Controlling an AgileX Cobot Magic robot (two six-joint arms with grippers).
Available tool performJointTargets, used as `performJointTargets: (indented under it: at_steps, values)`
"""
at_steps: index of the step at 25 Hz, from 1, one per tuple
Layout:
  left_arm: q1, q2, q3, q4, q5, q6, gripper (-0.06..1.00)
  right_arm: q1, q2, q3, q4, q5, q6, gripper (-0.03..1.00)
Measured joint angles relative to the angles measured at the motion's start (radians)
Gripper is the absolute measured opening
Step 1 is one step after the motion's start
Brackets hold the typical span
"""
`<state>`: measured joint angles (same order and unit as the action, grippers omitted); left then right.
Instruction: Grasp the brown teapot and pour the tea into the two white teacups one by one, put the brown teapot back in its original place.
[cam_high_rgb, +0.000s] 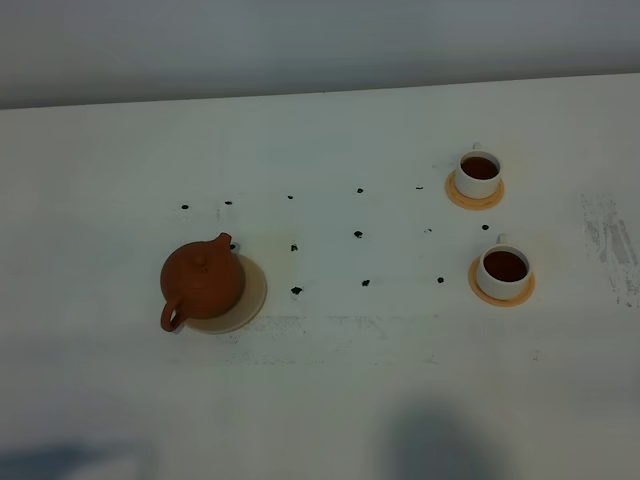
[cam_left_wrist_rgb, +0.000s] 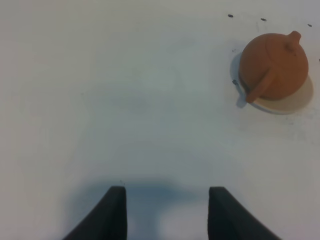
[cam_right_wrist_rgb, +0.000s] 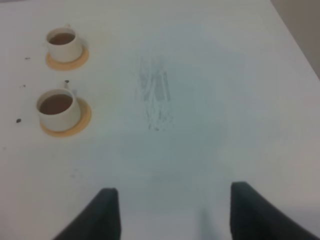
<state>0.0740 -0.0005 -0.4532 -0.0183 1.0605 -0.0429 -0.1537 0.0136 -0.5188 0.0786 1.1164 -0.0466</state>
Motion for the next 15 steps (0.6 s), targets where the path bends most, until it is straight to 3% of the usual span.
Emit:
performJointTargets:
  at_steps: [15]
  values:
    - [-0.034, -0.004, 0.0, -0.004, 0.0, 0.0, 0.37, 0.0, 0.0, 0.0, 0.0, 0.0, 0.0, 0.47]
